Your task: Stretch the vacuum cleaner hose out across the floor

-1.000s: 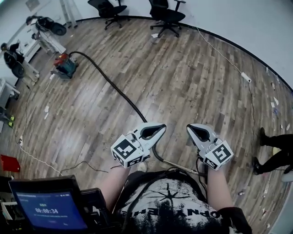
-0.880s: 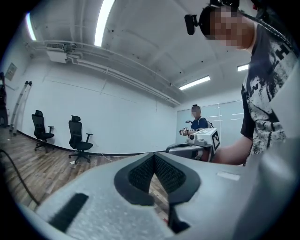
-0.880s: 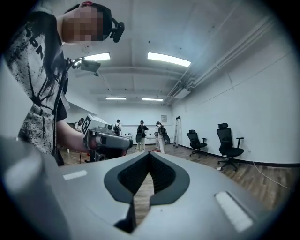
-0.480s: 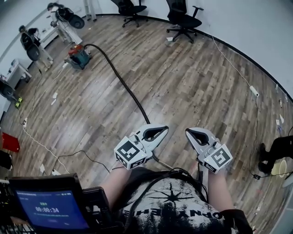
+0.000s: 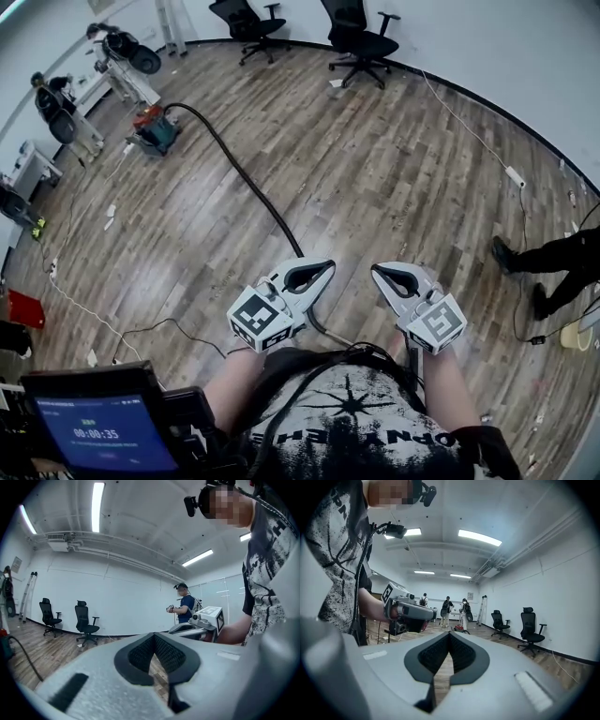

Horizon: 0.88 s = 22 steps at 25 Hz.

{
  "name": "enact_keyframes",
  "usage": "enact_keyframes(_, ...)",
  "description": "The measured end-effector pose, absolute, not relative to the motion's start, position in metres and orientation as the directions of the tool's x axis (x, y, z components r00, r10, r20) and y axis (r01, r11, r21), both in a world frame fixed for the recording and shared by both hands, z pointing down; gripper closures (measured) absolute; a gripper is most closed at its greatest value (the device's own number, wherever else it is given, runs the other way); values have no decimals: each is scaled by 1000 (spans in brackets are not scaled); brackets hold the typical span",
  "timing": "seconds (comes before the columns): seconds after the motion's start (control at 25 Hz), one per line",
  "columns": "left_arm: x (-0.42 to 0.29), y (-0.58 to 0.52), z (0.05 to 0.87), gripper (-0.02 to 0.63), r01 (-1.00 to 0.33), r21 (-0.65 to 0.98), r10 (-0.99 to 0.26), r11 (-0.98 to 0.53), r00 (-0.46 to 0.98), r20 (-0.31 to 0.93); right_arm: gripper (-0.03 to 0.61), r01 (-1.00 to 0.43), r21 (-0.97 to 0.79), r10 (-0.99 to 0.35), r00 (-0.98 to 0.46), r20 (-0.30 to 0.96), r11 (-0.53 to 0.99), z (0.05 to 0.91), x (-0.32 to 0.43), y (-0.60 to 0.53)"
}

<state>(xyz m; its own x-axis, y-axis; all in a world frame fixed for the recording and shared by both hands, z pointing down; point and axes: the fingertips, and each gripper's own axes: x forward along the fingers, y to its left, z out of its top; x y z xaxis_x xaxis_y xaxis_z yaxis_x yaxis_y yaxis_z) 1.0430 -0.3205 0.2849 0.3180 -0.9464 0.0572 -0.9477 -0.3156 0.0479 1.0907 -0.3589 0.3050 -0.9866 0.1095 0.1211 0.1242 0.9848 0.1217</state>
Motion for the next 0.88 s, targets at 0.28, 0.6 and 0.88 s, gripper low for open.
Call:
enact_keyframes(0.28, 1048, -324, 292, 614, -948, 57, -947, -313, 316, 63, 573, 132, 120, 118, -986, 116, 984, 304, 1095, -360)
enact_keyframes(0.6, 1048, -324, 289, 614, -949, 54, -947, -312, 315, 64, 574, 136, 114, 123, -986, 112, 984, 292, 1095, -360)
enact_keyframes(0.88, 1051, -316, 294, 614, -948, 58, -946, -314, 317, 62, 573, 137, 124, 123, -986, 114, 983, 298, 1097, -351)
